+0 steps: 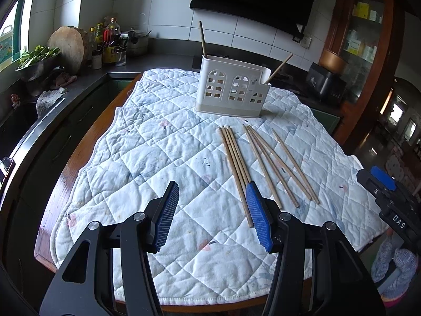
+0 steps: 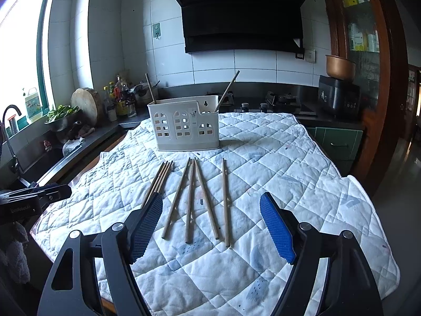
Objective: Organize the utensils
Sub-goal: 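Move both open grippers back down to the remaining chopsticks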
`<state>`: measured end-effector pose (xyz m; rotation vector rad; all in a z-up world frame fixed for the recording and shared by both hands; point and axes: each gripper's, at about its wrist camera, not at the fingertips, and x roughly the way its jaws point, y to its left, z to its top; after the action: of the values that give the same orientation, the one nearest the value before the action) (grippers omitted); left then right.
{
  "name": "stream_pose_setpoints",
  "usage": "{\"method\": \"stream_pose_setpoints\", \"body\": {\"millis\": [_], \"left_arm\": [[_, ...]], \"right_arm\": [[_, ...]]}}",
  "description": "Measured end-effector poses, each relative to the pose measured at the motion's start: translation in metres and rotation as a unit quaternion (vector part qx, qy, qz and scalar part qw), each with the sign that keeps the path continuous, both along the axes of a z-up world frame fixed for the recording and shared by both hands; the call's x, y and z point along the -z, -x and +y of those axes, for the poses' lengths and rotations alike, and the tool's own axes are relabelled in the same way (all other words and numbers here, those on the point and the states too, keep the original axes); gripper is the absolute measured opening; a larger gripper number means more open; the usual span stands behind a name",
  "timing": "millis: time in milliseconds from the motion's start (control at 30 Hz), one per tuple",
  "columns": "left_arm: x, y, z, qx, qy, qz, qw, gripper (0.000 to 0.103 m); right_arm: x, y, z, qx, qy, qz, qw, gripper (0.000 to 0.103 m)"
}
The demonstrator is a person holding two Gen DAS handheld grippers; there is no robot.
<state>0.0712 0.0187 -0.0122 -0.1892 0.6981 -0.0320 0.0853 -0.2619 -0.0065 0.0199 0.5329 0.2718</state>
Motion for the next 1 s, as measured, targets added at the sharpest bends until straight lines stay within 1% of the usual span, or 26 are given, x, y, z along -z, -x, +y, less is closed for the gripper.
{"method": "stream_pose_setpoints", "body": {"millis": [333, 567, 700, 767, 833, 1000], "left_arm": [[-0.001, 0.003, 0.002, -0.003, 0.010, -0.008, 0.9999, 0.055], [0.010, -0.003, -0.005, 0.018, 0.012, 0.006, 0.9998, 0.055], [0.019, -0.010, -0.014, 0.038, 0.007, 0.016, 0.9991, 0.055], [0.025, -0.015, -0.018, 0.046, 0.010, 0.024, 0.9986, 0.055], [0.030, -0.019, -0.021, 0.053, 0.011, 0.030, 0.9981, 0.054], [0.042, -0.029, -0.029, 0.066, 0.005, 0.043, 0.9969, 0.053]], "right_arm": [[0.005, 0.002, -0.005, 0.000, -0.011, 0.004, 1.000, 0.074], [0.023, -0.003, -0.014, 0.003, -0.009, 0.020, 1.000, 0.074], [0.036, -0.011, -0.017, 0.004, 0.001, 0.040, 0.999, 0.067], [0.042, -0.015, -0.019, 0.004, 0.003, 0.048, 0.999, 0.066], [0.048, -0.020, -0.019, 0.000, 0.007, 0.059, 0.998, 0.060], [0.059, -0.031, -0.018, -0.012, 0.009, 0.080, 0.997, 0.053]]}}
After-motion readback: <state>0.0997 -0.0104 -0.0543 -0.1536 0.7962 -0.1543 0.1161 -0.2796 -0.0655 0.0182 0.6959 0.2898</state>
